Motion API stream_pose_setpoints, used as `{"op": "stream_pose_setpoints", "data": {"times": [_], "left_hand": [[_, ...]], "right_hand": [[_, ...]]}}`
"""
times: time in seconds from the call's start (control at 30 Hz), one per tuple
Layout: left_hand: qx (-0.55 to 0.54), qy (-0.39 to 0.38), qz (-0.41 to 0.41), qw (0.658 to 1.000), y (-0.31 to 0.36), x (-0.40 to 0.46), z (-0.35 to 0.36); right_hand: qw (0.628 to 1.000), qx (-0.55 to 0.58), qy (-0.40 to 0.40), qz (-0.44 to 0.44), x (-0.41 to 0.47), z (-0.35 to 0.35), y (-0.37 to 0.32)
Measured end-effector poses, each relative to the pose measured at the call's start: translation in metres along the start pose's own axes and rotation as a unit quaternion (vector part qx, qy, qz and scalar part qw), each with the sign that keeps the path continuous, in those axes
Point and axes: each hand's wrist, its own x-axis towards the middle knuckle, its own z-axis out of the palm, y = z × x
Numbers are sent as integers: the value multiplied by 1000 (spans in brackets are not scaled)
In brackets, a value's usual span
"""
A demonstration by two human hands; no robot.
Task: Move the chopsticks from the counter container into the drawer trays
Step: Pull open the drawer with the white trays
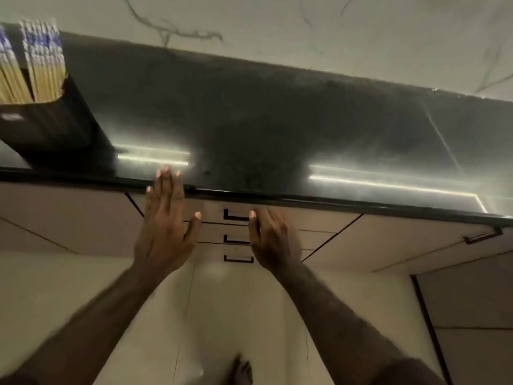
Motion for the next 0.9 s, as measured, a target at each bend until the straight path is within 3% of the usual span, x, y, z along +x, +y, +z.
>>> {"op": "stream_pose_setpoints", "data": {"times": [0.2, 0.5, 0.73, 0.9], "left_hand": [[-2, -24, -39, 999, -35, -35, 45], [-12, -3, -75, 997, -46, -47, 74], [-29, 37, -93, 995, -32, -38, 68], [-35, 52, -76, 995, -23, -46, 57]], "right_hand": [[976, -91, -174, 97, -3, 72, 34], [969, -153, -166, 101, 7, 130, 57], [955, -171, -230, 83, 13, 126, 63], [961, -135, -222, 99, -12, 118, 50]]}}
